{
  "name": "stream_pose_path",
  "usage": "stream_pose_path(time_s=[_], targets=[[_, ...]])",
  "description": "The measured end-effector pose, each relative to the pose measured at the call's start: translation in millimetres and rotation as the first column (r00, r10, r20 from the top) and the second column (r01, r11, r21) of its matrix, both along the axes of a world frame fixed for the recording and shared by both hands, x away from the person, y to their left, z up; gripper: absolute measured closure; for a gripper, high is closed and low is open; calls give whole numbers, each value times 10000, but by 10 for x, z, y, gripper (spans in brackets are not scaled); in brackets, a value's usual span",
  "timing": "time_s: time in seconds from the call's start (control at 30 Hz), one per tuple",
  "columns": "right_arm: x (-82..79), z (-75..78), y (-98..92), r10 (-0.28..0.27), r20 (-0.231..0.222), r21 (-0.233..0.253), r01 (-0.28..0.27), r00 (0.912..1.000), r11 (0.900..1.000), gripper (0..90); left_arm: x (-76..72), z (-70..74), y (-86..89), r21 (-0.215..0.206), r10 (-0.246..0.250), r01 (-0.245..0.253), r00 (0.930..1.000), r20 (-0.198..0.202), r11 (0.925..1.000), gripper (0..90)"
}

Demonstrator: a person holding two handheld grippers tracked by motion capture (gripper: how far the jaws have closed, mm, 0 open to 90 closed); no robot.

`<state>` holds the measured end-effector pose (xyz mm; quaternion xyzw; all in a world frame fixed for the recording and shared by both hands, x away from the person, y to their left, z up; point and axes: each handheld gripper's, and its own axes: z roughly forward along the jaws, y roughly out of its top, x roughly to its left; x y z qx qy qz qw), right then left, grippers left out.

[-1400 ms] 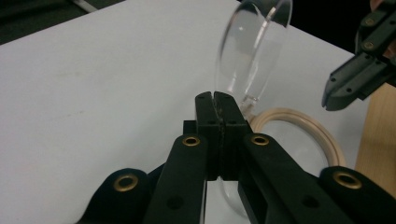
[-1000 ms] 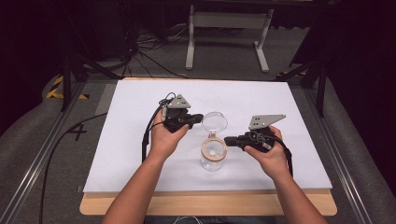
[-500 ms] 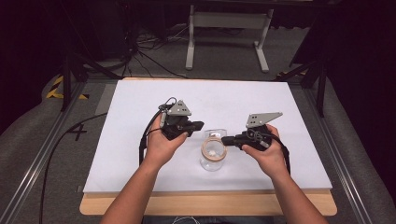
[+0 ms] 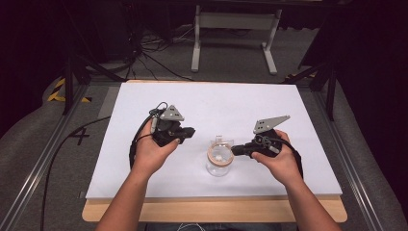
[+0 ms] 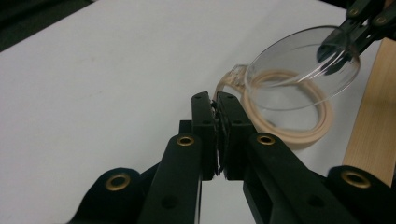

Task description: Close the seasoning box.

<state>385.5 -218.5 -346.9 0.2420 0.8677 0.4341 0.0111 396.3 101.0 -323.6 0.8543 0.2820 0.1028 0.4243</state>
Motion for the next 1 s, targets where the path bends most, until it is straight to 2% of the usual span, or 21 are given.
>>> stream_pose_path(time_s=[0.03,0.07,0.13,0.27,0.3,0.53,0.57,0.8,1.0], targets=[[0,0,0,0,0,0,0,10000,10000,900,0,0,0,0,0,0,10000,0,10000,866],[-8,-2,1,53,-110,-114,-54,9999,9999,900,13,-12,46,250,85,-81,9998,-152,9997,861],[-18,-5,4,68,-234,-281,-74,9997,9996,900,17,-21,56,283,114,-107,9996,-247,9995,858],[-28,-13,13,120,-322,-559,-138,9994,9983,900,48,-47,89,719,152,-114,9985,-522,9973,852],[-32,-18,18,161,-376,-670,-186,9992,9976,900,52,-61,88,722,179,-137,9981,-583,9973,850],[-72,-20,50,143,-371,-1253,-188,9992,9919,900,119,-145,101,1343,358,-233,9952,-914,9907,850],[-76,-20,52,151,-406,-1314,-203,9991,9911,900,130,-165,106,1283,387,-266,9949,-927,9914,851],[-91,-24,82,257,-589,-1593,-348,9979,9866,900,186,-223,153,1577,452,-238,9900,-1335,9872,842],[-113,-25,105,290,-654,-1954,-413,9974,9798,900,195,-250,157,1536,486,-276,9897,-1346,9878,849]])
